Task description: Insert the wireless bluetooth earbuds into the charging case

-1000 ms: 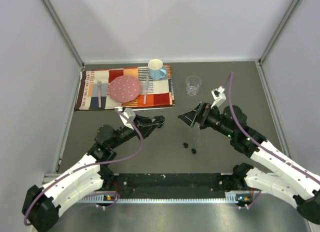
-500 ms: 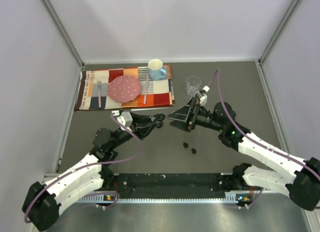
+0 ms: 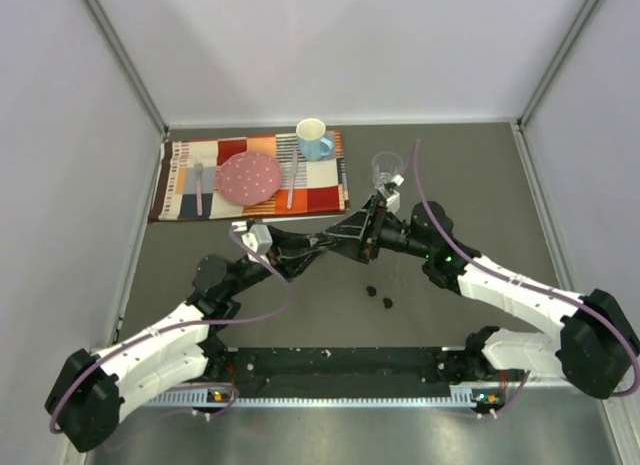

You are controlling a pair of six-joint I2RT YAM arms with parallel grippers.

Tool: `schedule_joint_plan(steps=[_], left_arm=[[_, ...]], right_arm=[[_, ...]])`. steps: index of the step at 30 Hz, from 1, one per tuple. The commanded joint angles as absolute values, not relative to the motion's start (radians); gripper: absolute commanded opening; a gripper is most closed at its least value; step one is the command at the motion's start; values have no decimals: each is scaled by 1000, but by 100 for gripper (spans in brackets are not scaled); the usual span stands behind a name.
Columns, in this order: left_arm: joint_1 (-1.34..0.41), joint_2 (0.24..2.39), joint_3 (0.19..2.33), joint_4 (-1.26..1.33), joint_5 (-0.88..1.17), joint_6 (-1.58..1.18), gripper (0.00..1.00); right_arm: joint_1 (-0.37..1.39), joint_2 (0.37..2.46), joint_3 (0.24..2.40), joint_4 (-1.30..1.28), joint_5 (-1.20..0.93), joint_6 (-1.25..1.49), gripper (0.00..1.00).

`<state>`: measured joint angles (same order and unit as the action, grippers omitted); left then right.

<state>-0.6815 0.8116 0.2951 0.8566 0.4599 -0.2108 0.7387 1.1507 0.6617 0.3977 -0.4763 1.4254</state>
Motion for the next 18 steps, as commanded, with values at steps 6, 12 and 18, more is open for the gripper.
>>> schedule_joint_plan(steps=[6, 12, 18], left_arm=[[-689, 830, 311, 945, 469, -219, 0], [-687, 842, 313, 936, 463, -233, 5], [-687, 844, 318, 927, 457, -255, 13]], right_arm=[[762, 1183, 690, 545, -509, 1499, 48], [764, 1175, 673, 549, -500, 1502, 19], [764, 1175, 666, 551, -495, 1499, 11]])
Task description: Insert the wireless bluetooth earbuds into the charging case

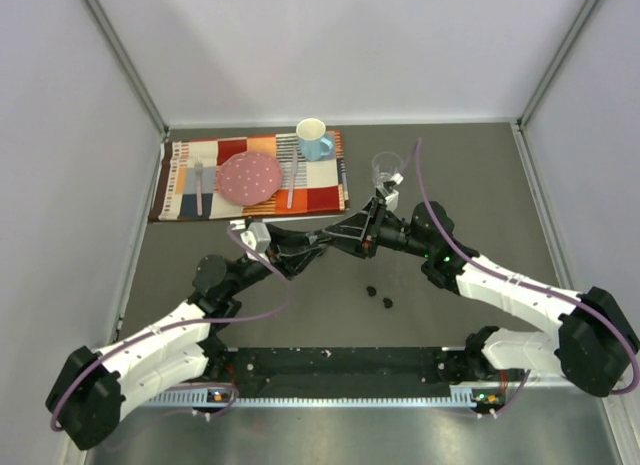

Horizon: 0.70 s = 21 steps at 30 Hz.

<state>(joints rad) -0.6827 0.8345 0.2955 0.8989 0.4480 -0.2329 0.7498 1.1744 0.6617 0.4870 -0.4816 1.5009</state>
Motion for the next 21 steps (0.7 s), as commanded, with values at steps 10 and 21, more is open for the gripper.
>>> schedule_joint_plan(steps=[10, 21], left_arm=[[-687, 864, 334, 907, 442, -290, 21], [-687, 853, 305, 946, 417, -296, 0]], right_arm=[[770, 1161, 667, 512, -463, 1457, 3], [775, 1141, 664, 456, -445, 1382, 56]])
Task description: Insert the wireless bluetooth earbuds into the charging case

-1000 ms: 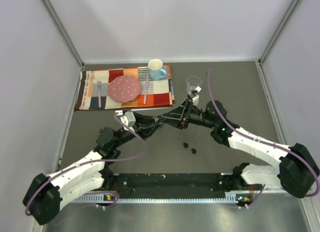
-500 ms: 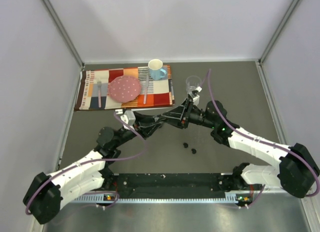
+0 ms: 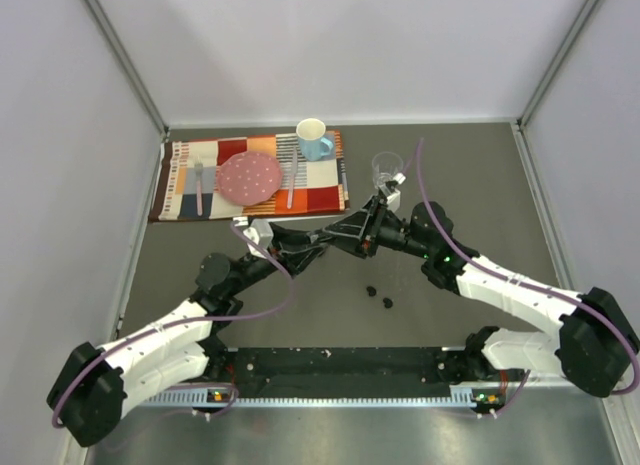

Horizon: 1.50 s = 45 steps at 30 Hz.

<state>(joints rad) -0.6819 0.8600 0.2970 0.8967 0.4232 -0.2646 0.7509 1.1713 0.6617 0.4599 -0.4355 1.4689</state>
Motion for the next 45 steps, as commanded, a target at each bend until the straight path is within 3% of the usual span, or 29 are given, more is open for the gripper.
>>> schedule_joint_plan(steps=[1, 3, 6, 8, 13, 20, 45], left_arm=[[-687, 848, 302, 950, 416, -296, 0], [-687, 836, 293, 943, 419, -293, 0], [-687, 819, 278, 936, 425, -290, 0], [-687, 810, 268, 934, 420, -287, 0], [-687, 788, 250, 934, 408, -287, 0], [-687, 801, 268, 945, 413, -293, 0], [-689, 795, 290, 908, 601, -203, 0]], right_arm=[[775, 1134, 667, 437, -437, 1361, 62], [770, 1100, 696, 329, -405, 1272, 76], [769, 1037, 744, 177, -333, 1140, 87], [769, 1013, 771, 117, -308, 1029, 88], [769, 986, 862, -73, -324, 813, 88], [772, 1015, 894, -127, -377, 776, 79], [761, 1081, 902, -37, -334, 919, 78]])
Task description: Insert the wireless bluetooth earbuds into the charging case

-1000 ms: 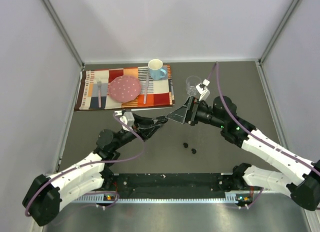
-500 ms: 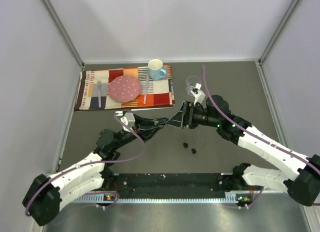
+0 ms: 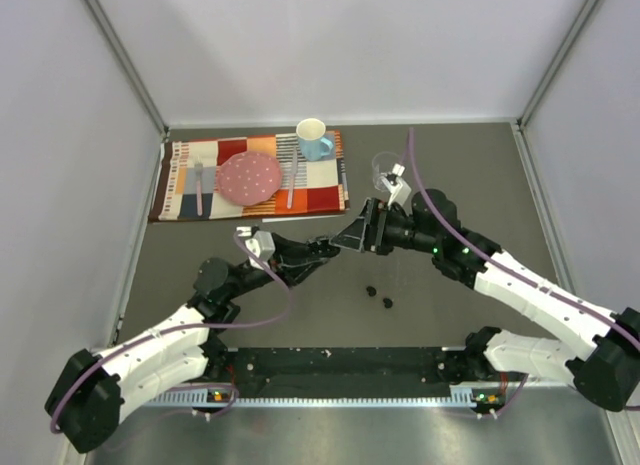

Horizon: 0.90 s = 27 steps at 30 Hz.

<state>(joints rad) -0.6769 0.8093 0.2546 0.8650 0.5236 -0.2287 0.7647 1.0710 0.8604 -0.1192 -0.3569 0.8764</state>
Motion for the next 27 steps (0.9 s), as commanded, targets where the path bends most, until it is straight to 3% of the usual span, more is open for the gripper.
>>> schedule_joint_plan(steps=[1, 10, 17, 27], left_arm=[[-687, 793, 290, 901, 594, -202, 0], [-687, 761, 249, 894, 448, -170, 0], [-686, 753, 248, 914, 420, -166, 0], [-687, 781, 282, 946, 452, -155, 0]], right_arm=[[756, 1083, 902, -31, -340, 922, 78], [746, 980, 804, 129, -367, 1005, 85], [741, 989, 808, 84, -431, 1031, 86], [741, 1104, 785, 238, -520, 1152, 72]])
